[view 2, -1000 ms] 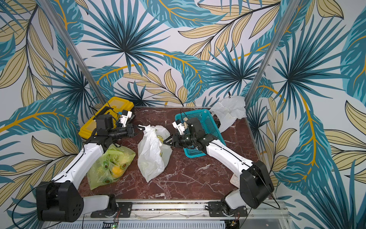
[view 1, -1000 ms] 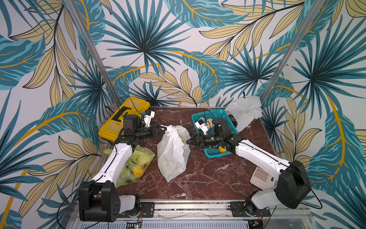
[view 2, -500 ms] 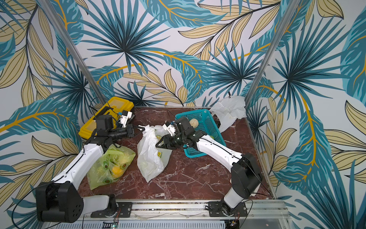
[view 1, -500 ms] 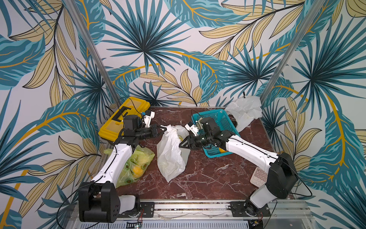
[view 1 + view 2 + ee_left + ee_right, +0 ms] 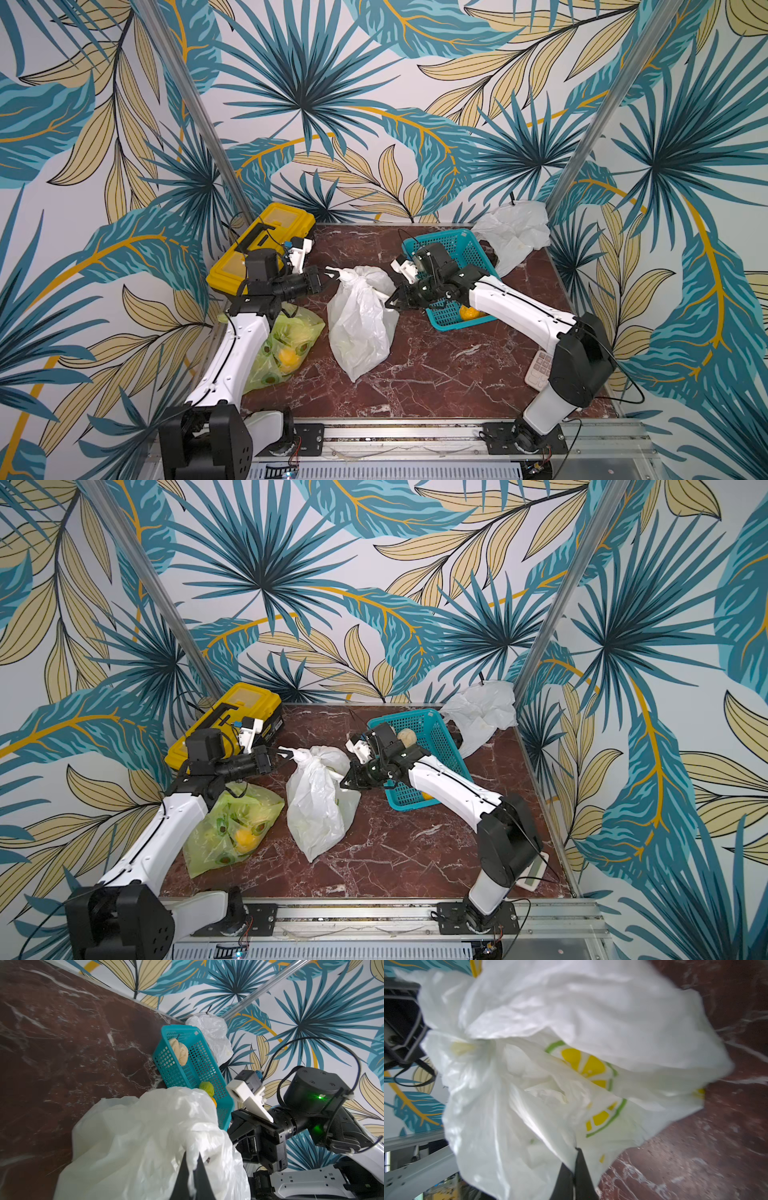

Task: Place the pears into plastic bags & tie knots
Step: Tie the plastic bag at the center of the board, then pick up the plastic bag at the center of the board, then place the plastic bag at the center of the board.

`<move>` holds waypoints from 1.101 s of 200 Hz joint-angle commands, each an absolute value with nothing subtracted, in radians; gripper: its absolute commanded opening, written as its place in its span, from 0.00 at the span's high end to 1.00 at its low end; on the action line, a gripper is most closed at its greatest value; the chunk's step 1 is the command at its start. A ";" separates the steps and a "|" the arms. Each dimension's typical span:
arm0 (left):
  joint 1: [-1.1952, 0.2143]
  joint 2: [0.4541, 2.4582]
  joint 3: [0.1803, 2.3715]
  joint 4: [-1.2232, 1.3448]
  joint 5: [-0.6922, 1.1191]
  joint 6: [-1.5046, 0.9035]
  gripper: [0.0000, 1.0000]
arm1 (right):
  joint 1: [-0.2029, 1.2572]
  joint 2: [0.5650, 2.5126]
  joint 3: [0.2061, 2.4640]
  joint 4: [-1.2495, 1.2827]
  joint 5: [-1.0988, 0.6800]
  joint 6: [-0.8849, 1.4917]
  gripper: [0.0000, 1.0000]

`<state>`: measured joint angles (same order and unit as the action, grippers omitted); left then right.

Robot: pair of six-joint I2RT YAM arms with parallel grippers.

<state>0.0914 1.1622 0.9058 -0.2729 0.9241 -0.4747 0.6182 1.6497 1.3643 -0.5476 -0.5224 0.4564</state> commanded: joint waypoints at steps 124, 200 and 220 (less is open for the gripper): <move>0.242 1.279 1.024 -0.443 0.665 -0.329 1.00 | 0.525 1.721 1.370 -0.799 -0.222 0.366 1.00; 0.238 1.409 1.311 -0.517 0.460 -0.258 1.00 | 0.576 2.010 1.821 -0.722 -0.492 0.448 1.00; 0.225 1.395 1.338 -0.517 0.414 -0.278 0.75 | 0.572 2.012 1.874 -0.783 -0.496 0.427 0.69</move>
<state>0.2111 1.3983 1.2926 -0.5144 0.5430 -0.2733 0.5743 1.9980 1.8320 -0.6388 -0.4793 0.4366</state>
